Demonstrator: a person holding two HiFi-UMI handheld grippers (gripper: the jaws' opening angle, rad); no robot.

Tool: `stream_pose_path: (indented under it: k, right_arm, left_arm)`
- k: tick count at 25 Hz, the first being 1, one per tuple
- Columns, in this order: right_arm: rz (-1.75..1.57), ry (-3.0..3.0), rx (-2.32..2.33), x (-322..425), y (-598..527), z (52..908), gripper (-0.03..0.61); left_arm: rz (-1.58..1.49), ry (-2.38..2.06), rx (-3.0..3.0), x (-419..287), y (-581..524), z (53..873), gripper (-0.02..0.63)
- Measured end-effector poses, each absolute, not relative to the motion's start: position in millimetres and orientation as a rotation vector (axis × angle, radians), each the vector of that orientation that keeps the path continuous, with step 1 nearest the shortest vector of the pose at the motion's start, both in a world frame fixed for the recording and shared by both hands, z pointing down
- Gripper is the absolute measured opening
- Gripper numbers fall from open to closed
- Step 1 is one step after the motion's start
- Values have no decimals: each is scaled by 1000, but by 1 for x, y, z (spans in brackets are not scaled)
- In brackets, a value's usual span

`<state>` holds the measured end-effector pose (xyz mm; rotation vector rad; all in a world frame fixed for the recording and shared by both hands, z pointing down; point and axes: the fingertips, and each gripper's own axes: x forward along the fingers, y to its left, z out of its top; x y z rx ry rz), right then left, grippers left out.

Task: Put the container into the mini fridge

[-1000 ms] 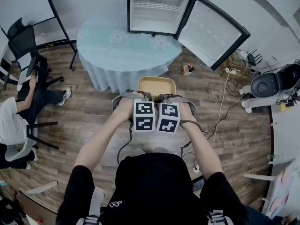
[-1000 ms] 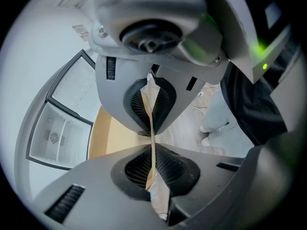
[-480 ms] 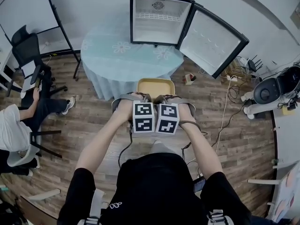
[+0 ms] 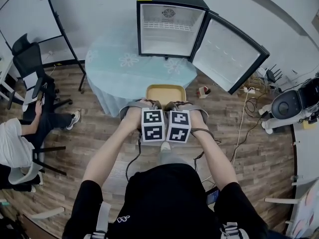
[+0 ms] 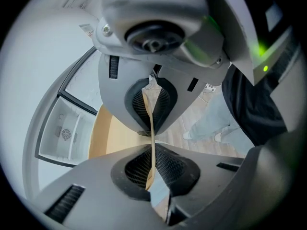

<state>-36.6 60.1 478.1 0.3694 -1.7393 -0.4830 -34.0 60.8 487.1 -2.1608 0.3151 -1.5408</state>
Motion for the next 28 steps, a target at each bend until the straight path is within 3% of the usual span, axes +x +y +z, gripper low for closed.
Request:
stream_pose_path:
  k: [28]
  right_arm:
    - [-495,-1813,334,54,-193,493,9]
  left_arm:
    - [-1662,376,-2138,56,-193,502,23]
